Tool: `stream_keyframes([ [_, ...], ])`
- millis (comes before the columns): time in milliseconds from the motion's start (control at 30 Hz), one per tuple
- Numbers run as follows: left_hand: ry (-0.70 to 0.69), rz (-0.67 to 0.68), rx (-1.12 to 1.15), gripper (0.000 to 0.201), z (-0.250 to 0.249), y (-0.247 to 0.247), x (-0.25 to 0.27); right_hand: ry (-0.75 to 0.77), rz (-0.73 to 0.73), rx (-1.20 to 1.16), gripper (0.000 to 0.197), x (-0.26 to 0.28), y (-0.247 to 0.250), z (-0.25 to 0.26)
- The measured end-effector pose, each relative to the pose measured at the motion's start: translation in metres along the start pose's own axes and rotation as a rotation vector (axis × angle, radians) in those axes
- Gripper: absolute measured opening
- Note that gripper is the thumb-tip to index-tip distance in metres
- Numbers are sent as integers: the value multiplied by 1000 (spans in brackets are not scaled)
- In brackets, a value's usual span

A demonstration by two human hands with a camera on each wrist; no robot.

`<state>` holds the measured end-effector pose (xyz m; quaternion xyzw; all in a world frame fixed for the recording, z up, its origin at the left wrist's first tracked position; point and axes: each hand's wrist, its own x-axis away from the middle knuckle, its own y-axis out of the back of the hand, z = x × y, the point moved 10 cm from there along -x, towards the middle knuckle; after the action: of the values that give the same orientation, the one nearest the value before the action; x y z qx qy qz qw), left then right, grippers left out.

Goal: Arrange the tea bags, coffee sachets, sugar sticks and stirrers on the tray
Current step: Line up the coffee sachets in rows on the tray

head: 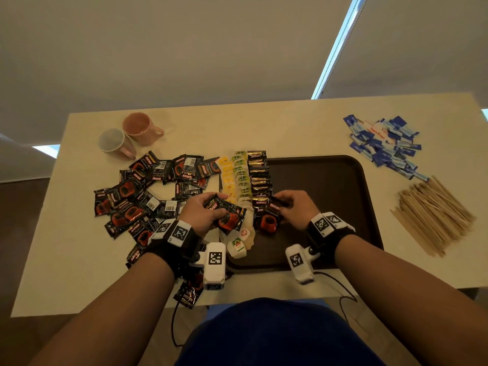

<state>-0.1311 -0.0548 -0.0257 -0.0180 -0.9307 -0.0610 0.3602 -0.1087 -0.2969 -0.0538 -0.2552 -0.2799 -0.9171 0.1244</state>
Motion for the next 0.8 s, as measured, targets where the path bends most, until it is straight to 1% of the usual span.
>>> stream_keyframes([
  [33, 3, 3, 4, 33, 0, -1, 0, 20, 19, 96, 33, 0, -5, -2],
  [100, 7, 6, 9, 32, 0, -2, 0, 47, 23, 234, 26, 3, -11, -3],
  [167, 14, 3, 16, 32, 0, -2, 0, 34, -7, 286, 19, 3, -11, -7],
  [300, 29, -1, 29, 32, 4, 2, 0, 20, -47, 318, 20, 1, -13, -13],
  [433, 26, -15, 30, 32, 7, 6, -2, 86, -63, 304, 20, -3, -17, -7],
  [567, 28, -14, 18, 32, 9, 8, -3, 120, -93, 301, 21, -9, -18, -4],
  [800, 21, -13, 20, 32, 7, 8, -5, 71, -105, 296, 23, -18, -16, -9],
])
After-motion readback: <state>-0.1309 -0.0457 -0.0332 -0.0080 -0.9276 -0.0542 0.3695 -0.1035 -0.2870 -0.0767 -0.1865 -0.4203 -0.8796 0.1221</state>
